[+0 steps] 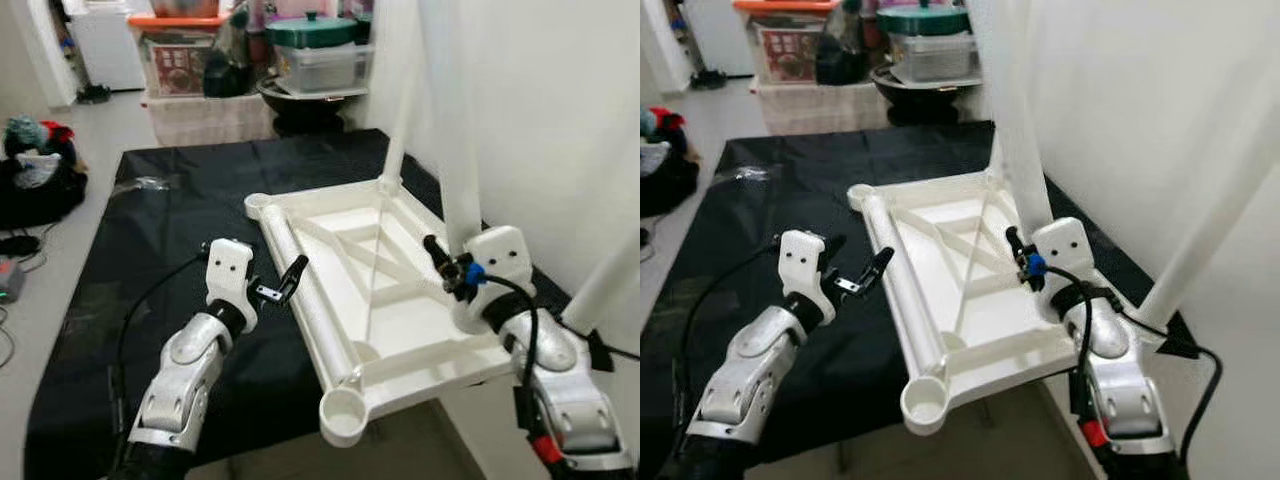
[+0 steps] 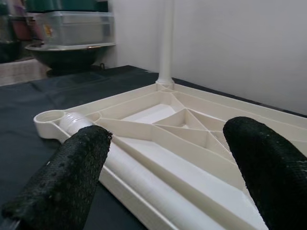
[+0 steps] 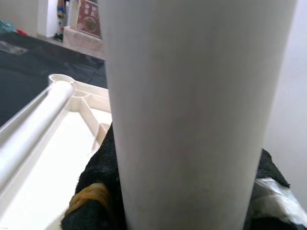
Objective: Building children table
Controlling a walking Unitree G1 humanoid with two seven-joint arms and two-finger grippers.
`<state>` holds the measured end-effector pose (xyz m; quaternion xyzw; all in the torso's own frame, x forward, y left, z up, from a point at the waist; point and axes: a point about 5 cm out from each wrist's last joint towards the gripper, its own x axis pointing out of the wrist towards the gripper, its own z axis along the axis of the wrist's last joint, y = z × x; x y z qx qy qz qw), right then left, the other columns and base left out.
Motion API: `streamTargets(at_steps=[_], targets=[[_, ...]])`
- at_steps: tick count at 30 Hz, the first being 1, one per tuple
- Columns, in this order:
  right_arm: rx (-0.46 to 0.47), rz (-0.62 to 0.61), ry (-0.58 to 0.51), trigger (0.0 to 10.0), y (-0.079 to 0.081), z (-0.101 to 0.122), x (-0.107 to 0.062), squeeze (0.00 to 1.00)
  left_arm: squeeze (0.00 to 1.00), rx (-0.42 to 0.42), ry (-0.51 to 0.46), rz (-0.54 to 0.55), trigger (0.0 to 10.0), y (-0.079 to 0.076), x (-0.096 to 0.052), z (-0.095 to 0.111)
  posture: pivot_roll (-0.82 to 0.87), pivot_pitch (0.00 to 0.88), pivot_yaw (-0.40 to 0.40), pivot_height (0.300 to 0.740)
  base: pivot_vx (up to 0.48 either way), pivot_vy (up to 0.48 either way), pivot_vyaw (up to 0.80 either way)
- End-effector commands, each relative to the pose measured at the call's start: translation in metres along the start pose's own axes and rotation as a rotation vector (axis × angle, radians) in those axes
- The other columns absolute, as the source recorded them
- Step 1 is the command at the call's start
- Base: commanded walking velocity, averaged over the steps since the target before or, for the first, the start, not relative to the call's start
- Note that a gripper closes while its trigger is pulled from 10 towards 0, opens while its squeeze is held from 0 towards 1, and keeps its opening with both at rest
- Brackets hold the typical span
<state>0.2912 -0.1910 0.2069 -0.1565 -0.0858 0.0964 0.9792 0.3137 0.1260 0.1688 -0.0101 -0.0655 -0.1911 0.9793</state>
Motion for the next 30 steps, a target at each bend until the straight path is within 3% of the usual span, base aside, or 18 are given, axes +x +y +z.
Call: streamTargets(at_steps=[1,8,10,11,15,20,30], targets=[[0.019,0.008,-0.023,10.0,0.000,0.006,0.000,0.00,0.00,0.007,0.008,0.000,10.0,0.002,0.000,-0.001,0.03,0.000,-0.075,0.740,0.000,0.000,0.00],[0.097,0.061,-0.028,10.0,0.000,0.011,0.000,0.00,0.00,0.007,0.009,-0.002,10.0,0.002,0.000,-0.001,0.03,0.000,-0.074,0.740,0.000,0.000,0.00],[0.205,0.210,-0.030,10.0,-0.002,0.024,-0.001,0.00,0.00,0.006,0.007,-0.005,10.0,0.001,0.001,0.000,0.03,0.000,-0.071,0.740,0.000,0.000,0.00],[0.205,0.210,-0.030,10.0,-0.002,0.024,-0.001,0.00,0.00,0.006,0.007,-0.005,10.0,0.001,0.001,0.000,0.03,0.000,-0.071,0.740,0.000,0.000,0.00],[0.245,0.459,0.000,10.0,0.005,0.034,-0.012,0.00,0.00,0.004,0.007,-0.006,10.0,0.000,0.002,0.000,0.02,0.000,-0.072,0.740,0.000,0.000,0.00],[0.296,0.635,0.028,10.0,0.023,0.031,-0.029,0.00,0.00,0.001,0.006,-0.007,10.0,-0.002,0.002,0.000,0.02,0.000,-0.078,0.740,0.000,0.000,0.00],[0.417,0.813,0.078,10.0,0.049,0.022,-0.046,0.00,0.00,0.004,0.009,-0.001,10.0,0.001,0.001,0.000,0.03,0.000,-0.081,0.740,0.000,0.000,0.00]])
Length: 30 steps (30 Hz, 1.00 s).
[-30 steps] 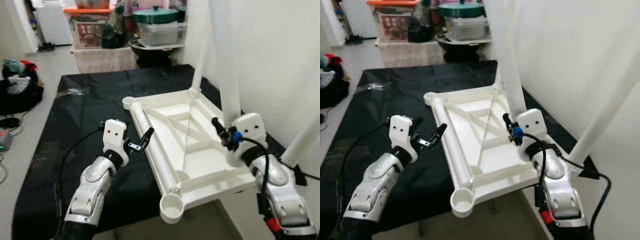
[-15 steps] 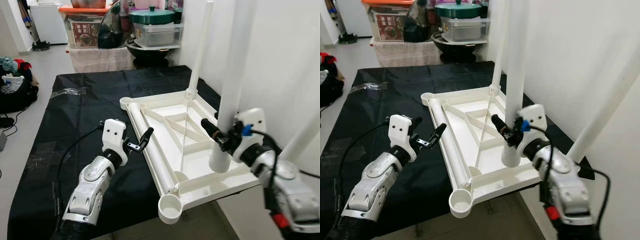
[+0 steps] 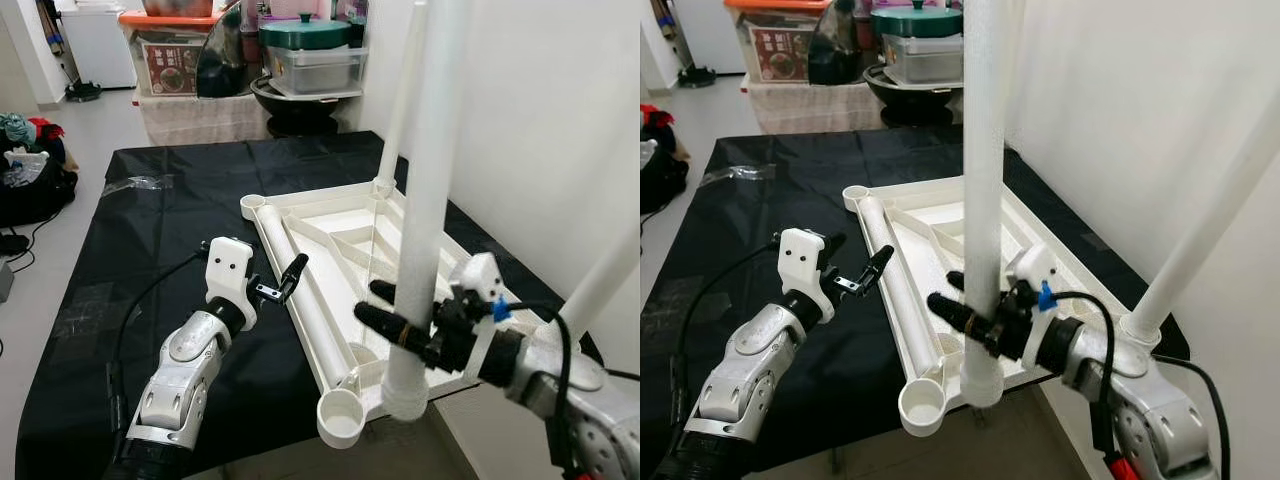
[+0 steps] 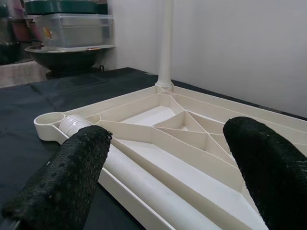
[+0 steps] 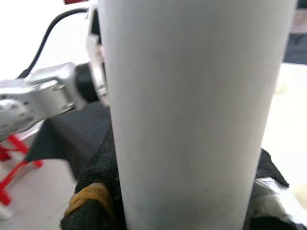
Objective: Building children table
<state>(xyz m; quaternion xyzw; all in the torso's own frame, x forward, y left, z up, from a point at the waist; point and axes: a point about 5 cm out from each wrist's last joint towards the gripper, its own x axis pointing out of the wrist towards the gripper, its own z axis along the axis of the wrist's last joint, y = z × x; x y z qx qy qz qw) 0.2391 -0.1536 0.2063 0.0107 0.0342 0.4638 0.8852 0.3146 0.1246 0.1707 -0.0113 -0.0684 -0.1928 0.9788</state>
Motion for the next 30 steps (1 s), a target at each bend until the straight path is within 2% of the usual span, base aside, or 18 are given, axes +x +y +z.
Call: streamTargets(at_steps=[1,9,12,18,20,21,22,27,28,29,30], targets=[[0.021,0.043,0.005,10.0,0.007,-0.002,0.001,0.00,0.00,0.005,0.015,0.002,10.0,0.002,-0.001,-0.002,0.03,0.000,-0.081,0.740,0.000,0.000,0.00],[0.052,0.105,0.049,10.0,0.010,-0.009,-0.001,0.00,0.00,0.007,0.017,0.006,10.0,0.003,-0.002,-0.003,0.03,0.000,-0.083,0.740,0.000,0.000,0.00],[0.061,0.164,0.092,10.0,0.015,-0.016,-0.004,0.00,0.00,0.012,0.018,0.009,10.0,0.004,-0.002,-0.003,0.05,0.000,-0.085,0.740,0.000,0.000,0.00],[0.057,0.187,0.116,10.0,0.018,-0.019,-0.005,0.00,0.00,0.015,0.018,0.012,10.0,0.005,-0.002,-0.003,0.05,0.000,-0.083,0.740,0.000,0.000,0.00],[-0.033,0.052,0.116,10.0,0.003,-0.021,0.002,0.00,0.00,0.018,0.017,0.012,10.0,0.005,-0.001,-0.002,0.05,0.000,-0.082,0.740,0.000,0.000,0.00],[-0.033,0.052,0.116,10.0,0.003,-0.021,0.002,0.00,0.00,0.018,0.017,0.012,10.0,0.005,-0.001,-0.002,0.05,0.000,-0.082,0.740,0.000,0.000,0.00],[-0.114,-0.069,0.099,10.0,-0.011,-0.020,0.008,0.00,0.00,0.020,0.016,0.012,10.0,0.005,-0.001,-0.002,0.05,0.000,-0.083,0.740,0.000,0.000,0.00],[-0.179,-0.159,0.075,10.0,-0.021,-0.017,0.010,0.00,0.00,0.020,0.016,0.013,10.0,0.005,-0.001,-0.002,0.05,0.000,-0.083,0.740,0.000,0.000,0.00],[-0.243,-0.250,0.054,10.0,-0.030,-0.013,0.012,0.00,0.00,0.020,0.016,0.013,10.0,0.005,-0.002,-0.002,0.05,0.000,-0.082,0.740,0.000,0.000,0.00],[-0.243,-0.250,0.054,10.0,-0.030,-0.013,0.012,0.00,0.00,0.020,0.016,0.013,10.0,0.005,-0.002,-0.002,0.05,0.000,-0.082,0.740,0.000,0.000,0.00],[-0.302,-0.324,0.024,10.0,-0.037,-0.009,0.013,0.00,0.00,0.020,0.017,0.013,10.0,0.005,-0.002,-0.002,0.05,0.000,-0.082,0.740,0.000,0.000,0.00]])
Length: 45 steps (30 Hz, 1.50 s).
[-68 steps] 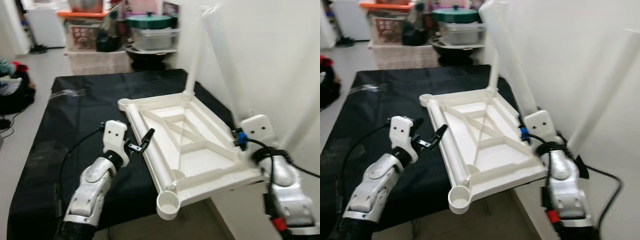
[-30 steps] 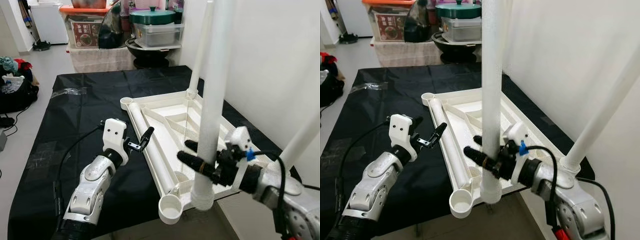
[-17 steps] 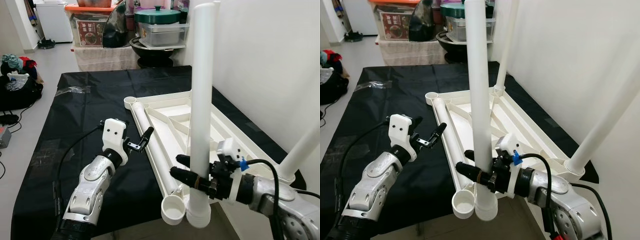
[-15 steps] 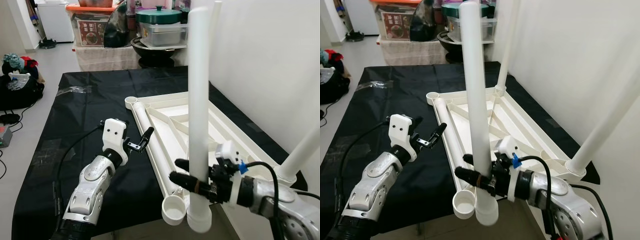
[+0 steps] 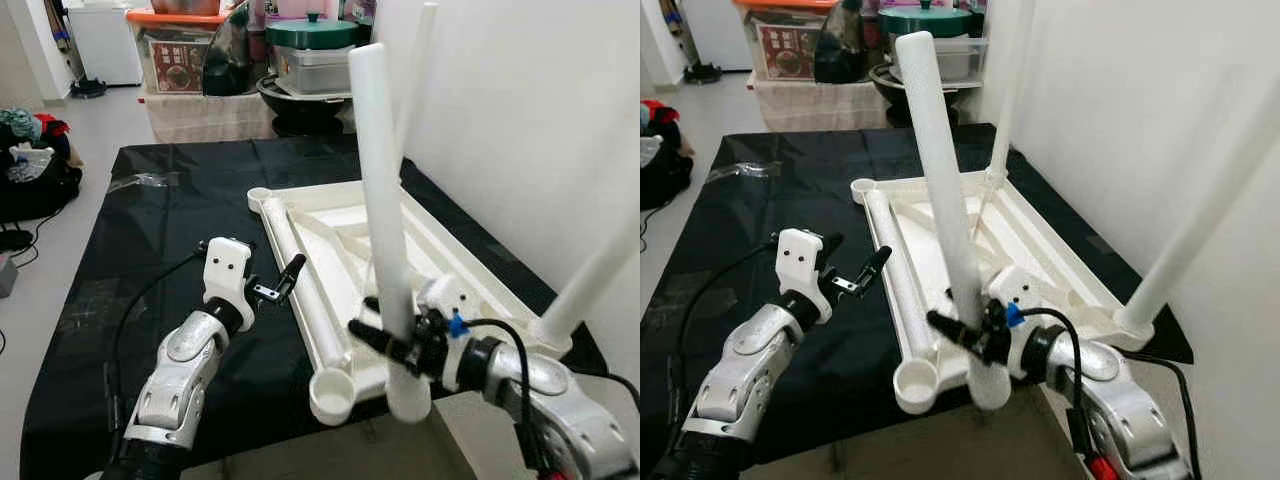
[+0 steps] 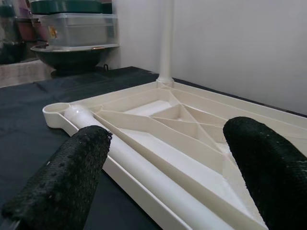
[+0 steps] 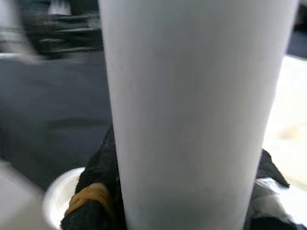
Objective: Building children table
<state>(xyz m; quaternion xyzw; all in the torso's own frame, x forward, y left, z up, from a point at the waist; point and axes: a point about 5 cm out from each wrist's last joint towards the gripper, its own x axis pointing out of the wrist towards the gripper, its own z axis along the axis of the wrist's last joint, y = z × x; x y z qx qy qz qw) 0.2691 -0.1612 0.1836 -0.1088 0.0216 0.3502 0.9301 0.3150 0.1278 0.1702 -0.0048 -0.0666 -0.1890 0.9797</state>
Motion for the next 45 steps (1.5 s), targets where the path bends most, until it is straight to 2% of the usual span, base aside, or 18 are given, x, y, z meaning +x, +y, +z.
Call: streamTargets(at_steps=[1,5,6,12,17,20,22,23,24,26,27,28,29,30,31,36,42,45], targets=[[-0.129,-0.159,-0.084,10.0,-0.015,0.013,0.004,0.00,0.00,0.008,0.010,0.006,10.0,0.002,-0.001,-0.002,0.05,0.000,-0.083,0.740,0.000,0.000,0.00],[-0.165,-0.239,-0.116,10.0,-0.020,0.017,0.006,0.00,0.00,0.007,0.010,0.006,10.0,0.002,0.000,-0.002,0.05,0.000,-0.083,0.740,0.000,0.000,0.00],[-0.134,-0.284,-0.141,10.0,-0.018,0.016,0.013,0.00,0.00,0.007,0.012,0.007,10.0,0.002,0.000,-0.002,0.04,0.000,-0.082,0.740,0.000,0.000,0.00],[-0.100,-0.328,-0.166,10.0,-0.011,0.011,0.026,0.00,0.00,0.006,0.014,0.006,10.0,0.001,0.000,-0.003,0.05,0.000,-0.083,0.740,0.000,0.000,0.00],[-0.104,-0.334,-0.183,10.0,-0.009,0.012,0.028,0.00,0.00,0.010,0.014,0.006,10.0,0.002,0.000,-0.003,0.05,0.000,-0.080,0.740,0.000,0.000,0.00],[-0.082,-0.350,-0.222,10.0,-0.018,0.021,0.025,0.00,0.00,0.010,0.012,0.007,10.0,0.003,0.001,-0.002,0.04,0.000,-0.078,0.740,0.000,0.000,0.00],[-0.083,-0.396,-0.304,10.0,-0.037,0.048,0.018,0.00,0.00,0.005,0.011,0.005,10.0,0.001,0.002,-0.003,0.04,0.000,-0.076,0.740,0.000,0.000,0.00],[-0.083,-0.396,-0.304,10.0,-0.037,0.048,0.018,0.00,0.00,0.005,0.011,0.005,10.0,0.001,0.002,-0.003,0.04,0.000,-0.076,0.740,0.000,0.000,0.00],[-0.081,-0.418,-0.339,10.0,-0.045,0.059,0.015,0.00,0.00,0.003,0.011,0.002,10.0,0.000,0.002,-0.003,0.03,0.000,-0.074,0.740,0.000,0.000,0.00],[-0.081,-0.418,-0.339,10.0,-0.045,0.059,0.015,0.00,0.00,0.003,0.011,0.002,10.0,0.000,0.002,-0.003,0.03,0.000,-0.074,0.740,0.000,0.000,0.00],[0.097,-0.423,-0.478,10.0,-0.061,0.092,0.010,0.00,0.00,-0.001,0.010,-0.002,10.0,-0.001,0.003,-0.003,0.03,0.000,-0.079,0.740,0.000,0.000,0.00],[0.181,-0.402,-0.534,10.0,-0.064,0.103,0.008,0.00,0.00,-0.002,0.010,-0.002,10.0,-0.001,0.004,-0.004,0.03,0.000,-0.079,0.740,0.000,0.000,0.00],[0.181,-0.402,-0.534,10.0,-0.064,0.103,0.008,0.00,0.00,-0.002,0.010,-0.002,10.0,-0.001,0.004,-0.004,0.03,0.000,-0.079,0.740,0.000,0.000,0.00],[0.252,-0.359,-0.557,10.0,-0.062,0.104,0.010,0.00,0.00,-0.003,0.010,-0.001,10.0,-0.001,0.004,-0.004,0.03,0.000,-0.079,0.740,0.000,0.000,0.00],[0.252,-0.359,-0.557,10.0,-0.062,0.104,0.010,0.00,0.00,-0.003,0.010,-0.001,10.0,-0.001,0.004,-0.004,0.03,0.000,-0.079,0.740,0.000,0.000,0.00],[0.496,-0.185,-0.451,10.0,-0.011,0.063,0.034,0.00,0.00,-0.006,0.008,-0.002,10.0,-0.001,0.004,-0.004,0.03,0.000,-0.081,0.740,0.000,0.000,0.00],[0.562,-0.150,-0.442,10.0,-0.004,0.060,0.038,0.00,0.00,-0.006,0.008,-0.004,10.0,-0.001,0.005,-0.004,0.02,0.000,-0.072,0.740,0.000,0.000,0.00],[0.594,-0.151,-0.477,10.0,-0.023,0.079,0.034,0.00,0.00,-0.006,0.005,-0.011,10.0,-0.002,0.007,-0.004,0.02,0.000,-0.071,0.740,0.000,0.000,0.00]])
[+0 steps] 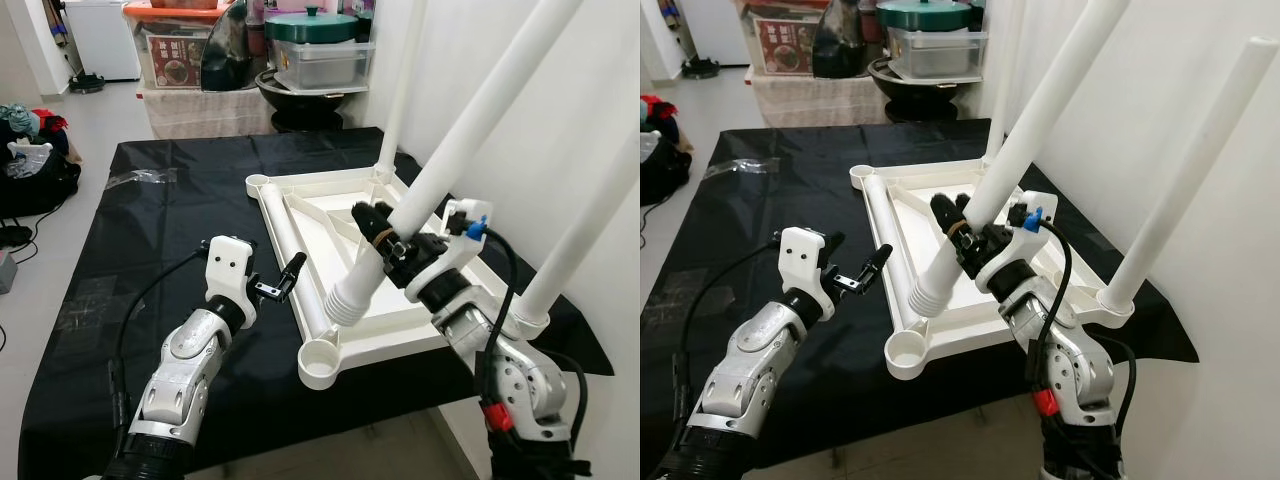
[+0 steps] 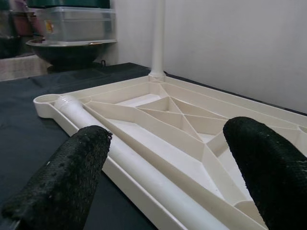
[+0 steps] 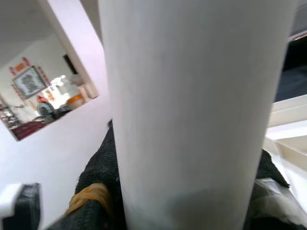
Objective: Building children table
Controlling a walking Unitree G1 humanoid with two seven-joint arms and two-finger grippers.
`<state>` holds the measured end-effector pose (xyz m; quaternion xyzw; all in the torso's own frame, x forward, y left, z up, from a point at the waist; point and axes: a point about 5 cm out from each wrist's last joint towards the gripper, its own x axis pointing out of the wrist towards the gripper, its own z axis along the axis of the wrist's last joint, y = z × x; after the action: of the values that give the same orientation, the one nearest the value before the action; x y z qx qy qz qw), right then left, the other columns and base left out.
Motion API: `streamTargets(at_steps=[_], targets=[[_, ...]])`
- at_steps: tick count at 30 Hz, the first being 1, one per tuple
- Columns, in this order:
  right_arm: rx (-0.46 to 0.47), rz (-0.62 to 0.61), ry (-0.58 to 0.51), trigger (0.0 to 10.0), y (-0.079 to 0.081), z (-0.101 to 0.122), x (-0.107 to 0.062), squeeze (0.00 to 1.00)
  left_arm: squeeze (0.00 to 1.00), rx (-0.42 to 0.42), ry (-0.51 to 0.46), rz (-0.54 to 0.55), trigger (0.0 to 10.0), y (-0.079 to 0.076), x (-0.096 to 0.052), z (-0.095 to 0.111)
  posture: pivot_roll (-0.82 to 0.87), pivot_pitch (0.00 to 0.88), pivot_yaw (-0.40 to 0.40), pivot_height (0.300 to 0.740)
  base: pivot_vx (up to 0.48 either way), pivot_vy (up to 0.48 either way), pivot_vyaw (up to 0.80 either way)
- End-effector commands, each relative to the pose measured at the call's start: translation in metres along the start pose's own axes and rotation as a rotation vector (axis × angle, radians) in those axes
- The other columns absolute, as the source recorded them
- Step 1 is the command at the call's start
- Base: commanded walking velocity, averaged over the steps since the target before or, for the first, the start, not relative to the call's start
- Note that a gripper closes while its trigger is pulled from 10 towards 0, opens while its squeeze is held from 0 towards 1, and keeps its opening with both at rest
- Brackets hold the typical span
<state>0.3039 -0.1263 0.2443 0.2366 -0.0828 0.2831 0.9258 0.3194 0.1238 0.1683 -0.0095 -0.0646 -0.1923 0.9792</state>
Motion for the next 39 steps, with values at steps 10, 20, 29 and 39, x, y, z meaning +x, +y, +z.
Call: streamTargets(at_steps=[10,20,29,39], targets=[[0.013,-0.034,-0.158,10.0,-0.019,0.067,0.003,0.00,0.00,0.005,0.001,-0.004,10.0,0.000,0.001,-0.001,0.03,0.000,-0.075,0.740,0.000,0.000,0.00],[0.094,0.061,0.092,10.0,0.008,-0.003,-0.008,0.00,0.00,0.007,0.003,0.002,10.0,0.002,0.000,-0.001,0.03,0.000,-0.072,0.740,0.000,0.000,0.00],[0.034,-0.032,-0.087,10.0,-0.020,0.059,-0.002,0.00,0.00,0.003,0.002,-0.004,10.0,0.000,0.000,-0.001,0.02,0.000,-0.074,0.740,0.000,0.000,0.00],[0.123,0.008,0.053,10.0,-0.003,0.011,-0.005,0.00,0.00,0.002,0.004,-0.003,10.0,-0.001,0.001,-0.002,0.02,0.000,-0.077,0.740,0.000,0.000,0.00]])
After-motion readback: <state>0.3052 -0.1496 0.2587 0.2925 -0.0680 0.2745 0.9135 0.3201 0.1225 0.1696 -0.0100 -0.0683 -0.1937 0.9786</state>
